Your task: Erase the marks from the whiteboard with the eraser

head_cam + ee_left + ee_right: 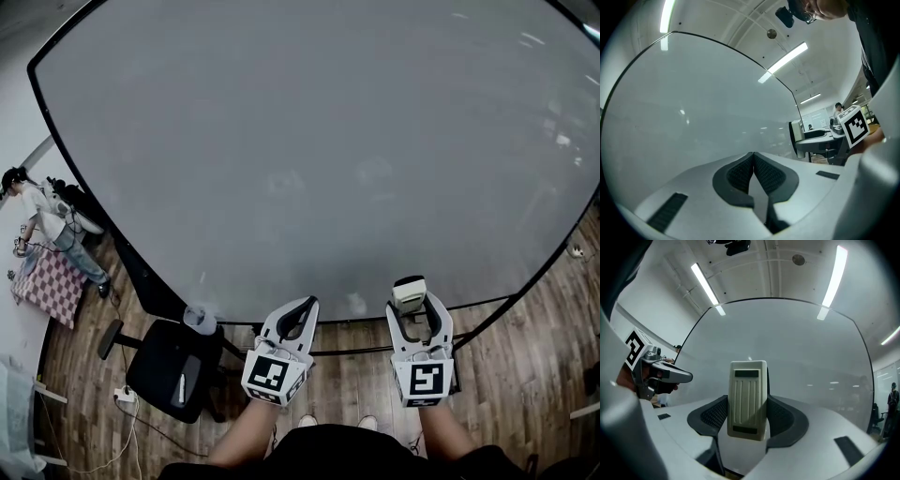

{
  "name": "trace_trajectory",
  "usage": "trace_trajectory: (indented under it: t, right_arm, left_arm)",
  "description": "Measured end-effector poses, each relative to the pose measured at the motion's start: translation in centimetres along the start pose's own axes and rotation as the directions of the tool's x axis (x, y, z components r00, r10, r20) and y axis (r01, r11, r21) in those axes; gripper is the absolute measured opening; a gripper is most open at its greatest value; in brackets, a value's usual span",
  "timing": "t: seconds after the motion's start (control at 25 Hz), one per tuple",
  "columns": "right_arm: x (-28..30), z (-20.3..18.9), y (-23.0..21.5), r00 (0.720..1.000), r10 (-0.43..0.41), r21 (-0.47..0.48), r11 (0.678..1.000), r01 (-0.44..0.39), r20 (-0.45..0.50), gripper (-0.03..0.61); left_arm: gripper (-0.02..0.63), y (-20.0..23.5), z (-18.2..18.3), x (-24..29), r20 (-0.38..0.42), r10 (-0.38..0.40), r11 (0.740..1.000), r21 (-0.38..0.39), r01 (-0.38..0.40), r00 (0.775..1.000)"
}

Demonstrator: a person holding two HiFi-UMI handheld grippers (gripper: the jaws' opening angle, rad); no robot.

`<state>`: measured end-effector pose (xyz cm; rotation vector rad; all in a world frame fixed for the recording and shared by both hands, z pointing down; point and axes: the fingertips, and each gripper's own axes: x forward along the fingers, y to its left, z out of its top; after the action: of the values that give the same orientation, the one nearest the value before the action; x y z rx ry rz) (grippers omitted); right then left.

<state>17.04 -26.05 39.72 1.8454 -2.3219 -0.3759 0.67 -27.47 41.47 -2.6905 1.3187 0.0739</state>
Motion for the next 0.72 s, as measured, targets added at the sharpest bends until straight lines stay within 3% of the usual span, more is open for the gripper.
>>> trace_trajectory:
  t: [0.24, 0.72]
  right_arm:
    - [0.0, 0.4, 0.2, 0.999, 0.009, -0.069, 0.998, -0.007, 0.032, 0.273]
    - [0.3, 0.6, 1.4, 0.998, 0.032, -0.092, 0.995, -0.027, 0.057, 0.273]
  left_arm:
    - [0.019, -0.1, -0.1, 0.1, -0.002, 0.001, 1.0, -0.003, -0.001, 1.0]
    - [0.02, -0.2, -0.3, 0.1, -0.008, 0.001, 1.0, 0.0, -0.001, 1.0]
